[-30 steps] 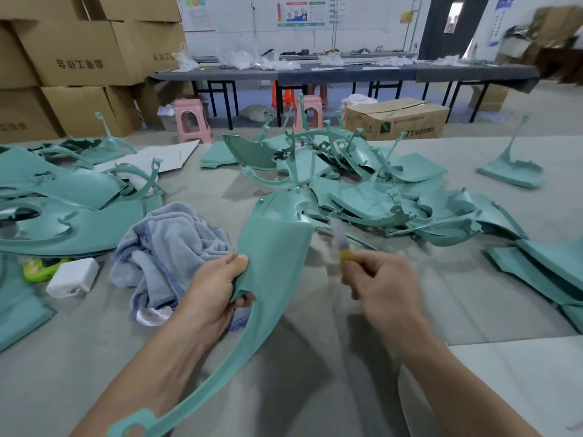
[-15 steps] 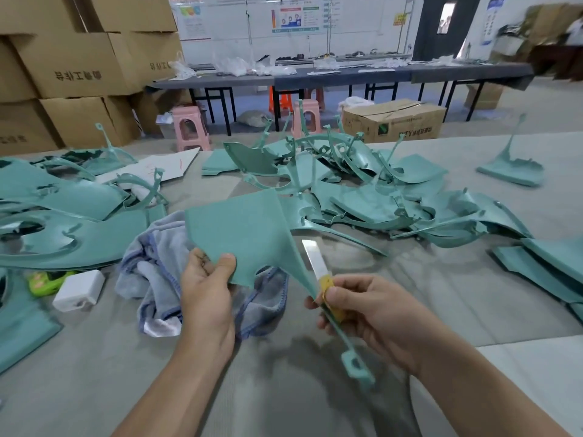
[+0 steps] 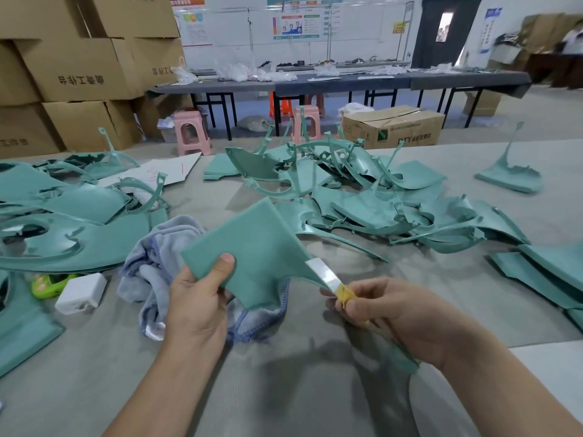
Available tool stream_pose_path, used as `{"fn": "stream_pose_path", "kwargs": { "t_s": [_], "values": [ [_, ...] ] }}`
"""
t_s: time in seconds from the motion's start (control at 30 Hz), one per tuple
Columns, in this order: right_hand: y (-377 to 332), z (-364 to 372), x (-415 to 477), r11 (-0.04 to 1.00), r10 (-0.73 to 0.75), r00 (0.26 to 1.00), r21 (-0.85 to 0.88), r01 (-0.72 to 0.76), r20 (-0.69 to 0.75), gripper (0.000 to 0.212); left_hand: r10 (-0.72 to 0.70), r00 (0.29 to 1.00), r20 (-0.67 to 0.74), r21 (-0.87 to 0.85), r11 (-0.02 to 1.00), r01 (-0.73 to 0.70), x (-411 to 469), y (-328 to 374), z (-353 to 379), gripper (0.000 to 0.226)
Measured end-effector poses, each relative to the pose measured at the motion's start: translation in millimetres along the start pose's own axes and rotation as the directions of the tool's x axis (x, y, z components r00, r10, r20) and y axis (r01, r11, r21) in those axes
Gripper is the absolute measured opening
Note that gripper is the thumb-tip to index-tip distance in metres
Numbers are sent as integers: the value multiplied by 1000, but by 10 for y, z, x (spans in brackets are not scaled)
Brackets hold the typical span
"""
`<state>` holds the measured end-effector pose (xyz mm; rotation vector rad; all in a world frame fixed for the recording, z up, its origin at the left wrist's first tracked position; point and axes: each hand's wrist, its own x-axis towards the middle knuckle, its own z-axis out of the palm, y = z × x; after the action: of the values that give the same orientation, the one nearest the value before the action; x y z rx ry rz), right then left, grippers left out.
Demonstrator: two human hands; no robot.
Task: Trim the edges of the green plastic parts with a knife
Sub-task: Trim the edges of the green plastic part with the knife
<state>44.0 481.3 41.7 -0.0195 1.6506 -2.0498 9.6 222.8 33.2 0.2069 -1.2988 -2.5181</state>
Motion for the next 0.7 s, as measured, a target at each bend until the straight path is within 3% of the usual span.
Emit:
{"fn": "stream_pose_path", "kwargs": {
  "t_s": [0.13,0.2,0.33,0.37,0.4,0.43,0.47,0.5,0.6,0.7],
  "values": [
    [-38,-110,-9,1000,-12,1000,20,12,15,25,-52,997,65,-78,995,57,-59,-60,61,22],
    [-59,-143,-2,988,-85,995,-133,77,-54,25,-43,995,91,-13,999,44,-51,-26,47,29],
    [-125,-229,-19,865,-276,957,-457,206,-91,17,61,987,149,216,972,-93,63,139,-134,81],
    [-138,-255,-28,835,-298,950,-509,210,-97,15,128,967,220,362,910,-203,76,185,-192,88],
    [-139,-281,-28,814,-321,941,-540,215,-109,13,185,921,342,560,747,-358,63,225,-235,87],
    [-134,-296,-20,801,-344,932,-555,224,-119,12,195,858,476,709,492,-505,27,243,-255,78],
    [-124,-293,-4,791,-373,919,-561,244,-126,18,183,791,583,752,245,-611,-21,244,-242,67],
    [-114,-272,13,789,-411,901,-549,276,-139,27,157,751,641,742,126,-659,-72,221,-203,56],
    [-88,-213,73,790,-580,761,-426,440,-290,39,157,756,635,738,165,-654,-206,110,-74,42],
    [-86,-217,73,713,-701,494,-518,472,-515,26,289,747,599,766,64,-640,-226,-22,-95,39]
  ]
}}
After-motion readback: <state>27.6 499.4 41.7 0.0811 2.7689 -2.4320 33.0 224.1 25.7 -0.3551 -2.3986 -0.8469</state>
